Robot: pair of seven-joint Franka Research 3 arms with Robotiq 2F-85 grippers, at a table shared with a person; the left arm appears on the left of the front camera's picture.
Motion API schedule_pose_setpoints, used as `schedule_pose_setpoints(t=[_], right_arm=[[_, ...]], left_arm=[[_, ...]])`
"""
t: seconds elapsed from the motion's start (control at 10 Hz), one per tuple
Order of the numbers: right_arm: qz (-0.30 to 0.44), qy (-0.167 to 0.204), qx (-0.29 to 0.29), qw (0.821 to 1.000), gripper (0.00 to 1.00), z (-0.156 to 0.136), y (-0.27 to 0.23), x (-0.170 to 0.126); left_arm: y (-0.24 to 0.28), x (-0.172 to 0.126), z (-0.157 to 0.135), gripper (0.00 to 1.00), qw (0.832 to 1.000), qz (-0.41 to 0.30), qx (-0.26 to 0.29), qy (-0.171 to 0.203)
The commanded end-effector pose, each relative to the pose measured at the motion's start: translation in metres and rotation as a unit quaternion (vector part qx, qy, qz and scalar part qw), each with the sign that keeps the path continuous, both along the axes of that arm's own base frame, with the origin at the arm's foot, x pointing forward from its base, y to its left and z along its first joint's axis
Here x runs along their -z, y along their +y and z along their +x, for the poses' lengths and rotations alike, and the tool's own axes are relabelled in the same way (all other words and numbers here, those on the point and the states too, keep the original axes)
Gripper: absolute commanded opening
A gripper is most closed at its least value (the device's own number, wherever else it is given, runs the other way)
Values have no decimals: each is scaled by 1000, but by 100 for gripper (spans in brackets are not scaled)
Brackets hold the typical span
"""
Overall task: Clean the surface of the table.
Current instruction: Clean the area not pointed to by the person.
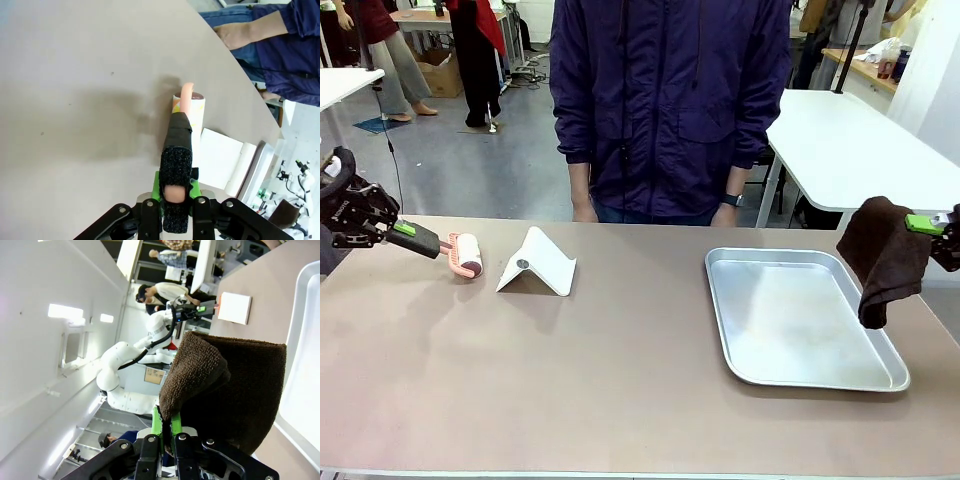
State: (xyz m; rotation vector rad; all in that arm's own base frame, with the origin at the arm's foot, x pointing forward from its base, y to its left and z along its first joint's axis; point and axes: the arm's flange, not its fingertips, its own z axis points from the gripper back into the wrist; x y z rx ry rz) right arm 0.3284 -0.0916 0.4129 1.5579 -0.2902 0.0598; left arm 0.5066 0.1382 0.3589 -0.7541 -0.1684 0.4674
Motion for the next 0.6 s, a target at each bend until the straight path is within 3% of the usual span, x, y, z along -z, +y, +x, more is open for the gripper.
schedule_pose_setpoints(t=[0.0, 0.2, 0.5], right_arm=[[-1, -7, -3, 1000, 7, 3, 0, -4], [-1, -7, -3, 1000, 7, 3, 0, -4], [-1, -7, -3, 1000, 7, 3, 0, -4]], left_arm=[[-3, 0, -23, 22, 999, 3, 35, -27], [-4, -40, -60, 22, 994, -17, 58, -87], [6, -85, -130, 22, 986, -69, 110, -104]])
